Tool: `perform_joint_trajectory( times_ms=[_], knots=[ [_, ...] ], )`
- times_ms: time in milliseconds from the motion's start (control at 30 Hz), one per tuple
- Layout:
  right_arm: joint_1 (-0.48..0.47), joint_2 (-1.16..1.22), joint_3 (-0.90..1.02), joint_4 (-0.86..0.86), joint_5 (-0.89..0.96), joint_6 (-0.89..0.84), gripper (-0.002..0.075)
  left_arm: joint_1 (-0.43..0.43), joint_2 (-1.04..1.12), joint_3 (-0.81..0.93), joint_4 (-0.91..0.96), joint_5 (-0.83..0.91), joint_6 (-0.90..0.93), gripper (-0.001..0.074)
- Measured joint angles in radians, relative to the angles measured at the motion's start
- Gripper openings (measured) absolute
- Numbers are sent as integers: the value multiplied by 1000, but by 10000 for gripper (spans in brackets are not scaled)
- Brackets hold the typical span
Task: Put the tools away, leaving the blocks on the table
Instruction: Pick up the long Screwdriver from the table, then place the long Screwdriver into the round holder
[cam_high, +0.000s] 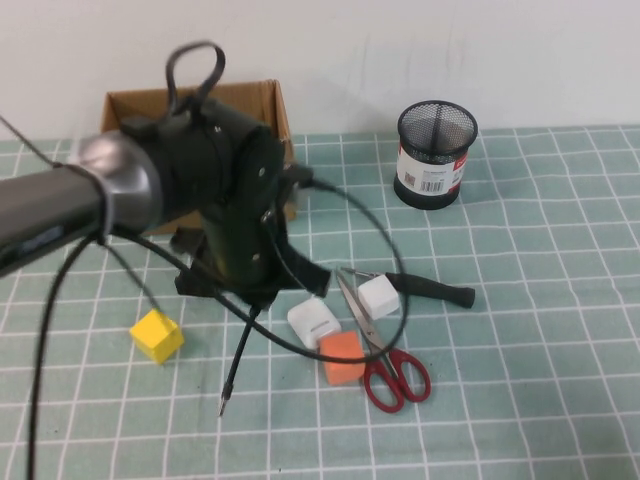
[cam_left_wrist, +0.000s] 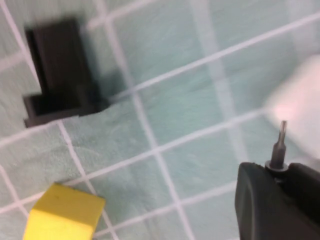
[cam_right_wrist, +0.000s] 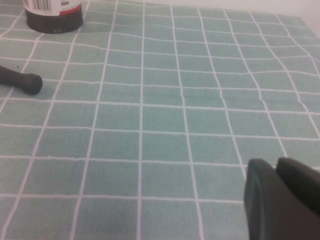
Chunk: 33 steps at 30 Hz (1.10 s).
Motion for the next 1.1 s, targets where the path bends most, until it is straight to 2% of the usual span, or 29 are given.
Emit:
perform_joint_trajectory(
  times_ms=[167, 267, 367, 600, 733, 900, 1100],
  knots=[
    [0, 0, 0, 0, 0, 0, -7, -89, -150, 4, 68, -44, -4, 58],
    [0, 0, 0, 0, 0, 0, -7, -134, -209, 27, 129, -181, -4, 58],
    [0, 0, 0, 0, 0, 0, -7, -146, -246, 92, 178, -460, -4, 58],
    [0, 0, 0, 0, 0, 0, -8, -86, -214, 279, 223, -1355, -4, 58],
    [0, 0, 0, 0, 0, 0, -8, -52, -113, 256, 232, -1664, -4, 58],
    [0, 0, 0, 0, 0, 0, -7, -21, 44, 100, 232, -1749, -4, 58],
    [0, 0, 0, 0, 0, 0, -8, 6, 225, -131, 234, -1693, -10, 58]
  ],
)
